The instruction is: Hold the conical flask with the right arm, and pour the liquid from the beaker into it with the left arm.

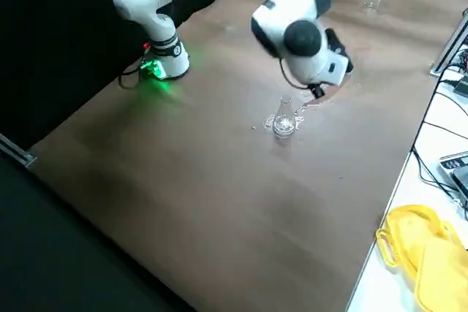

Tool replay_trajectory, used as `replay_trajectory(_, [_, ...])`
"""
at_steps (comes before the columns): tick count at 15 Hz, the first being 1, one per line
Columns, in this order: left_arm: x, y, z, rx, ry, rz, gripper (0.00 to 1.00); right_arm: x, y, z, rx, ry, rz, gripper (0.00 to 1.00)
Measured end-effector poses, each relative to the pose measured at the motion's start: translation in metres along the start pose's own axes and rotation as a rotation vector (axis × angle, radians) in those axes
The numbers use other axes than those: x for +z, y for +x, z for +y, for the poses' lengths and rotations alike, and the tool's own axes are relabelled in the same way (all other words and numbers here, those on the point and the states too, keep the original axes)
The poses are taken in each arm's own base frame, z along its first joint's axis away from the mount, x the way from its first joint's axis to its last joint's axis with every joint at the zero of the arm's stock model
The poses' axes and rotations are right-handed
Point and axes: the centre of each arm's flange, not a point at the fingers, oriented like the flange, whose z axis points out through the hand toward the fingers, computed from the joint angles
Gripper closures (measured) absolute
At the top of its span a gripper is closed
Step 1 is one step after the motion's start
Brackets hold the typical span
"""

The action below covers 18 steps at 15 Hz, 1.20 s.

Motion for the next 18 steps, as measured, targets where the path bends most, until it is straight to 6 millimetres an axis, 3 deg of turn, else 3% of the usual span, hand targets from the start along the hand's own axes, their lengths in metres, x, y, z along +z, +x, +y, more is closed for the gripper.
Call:
replay_trajectory(4, [-0.010, -0.007, 0.040, -0.299, 0.223, -0.098, 0.00, -0.026, 0.046, -0.027, 0.164, -0.118, -0.105, 0.24])
replay_trajectory(7, [-0.013, -0.025, 0.066, -0.517, 0.330, -0.103, 0.00, -0.028, 0.088, -0.063, 0.284, -0.210, -0.181, 0.22])
replay_trajectory(10, [-0.017, -0.044, 0.083, -0.533, 0.486, -0.068, 0.00, -0.032, 0.123, -0.100, 0.416, -0.284, -0.191, 0.20])
replay_trajectory(11, [-0.018, -0.056, 0.096, -0.523, 0.527, -0.013, 0.00, -0.040, 0.132, -0.123, 0.515, -0.307, -0.204, 0.18])
replay_trajectory(13, [-0.026, -0.067, 0.104, -0.523, 0.540, 0.022, 0.00, -0.052, 0.135, -0.146, 0.600, -0.311, -0.219, 0.16])
replay_trajectory(15, [-0.042, -0.071, 0.108, -0.525, 0.551, 0.063, 0.00, -0.073, 0.138, -0.171, 0.662, -0.349, -0.222, 0.02])
replay_trajectory(18, [-0.077, -0.069, 0.113, -0.530, 0.567, 0.132, 0.00, -0.105, 0.140, -0.221, 0.798, -0.396, -0.223, 0.00])
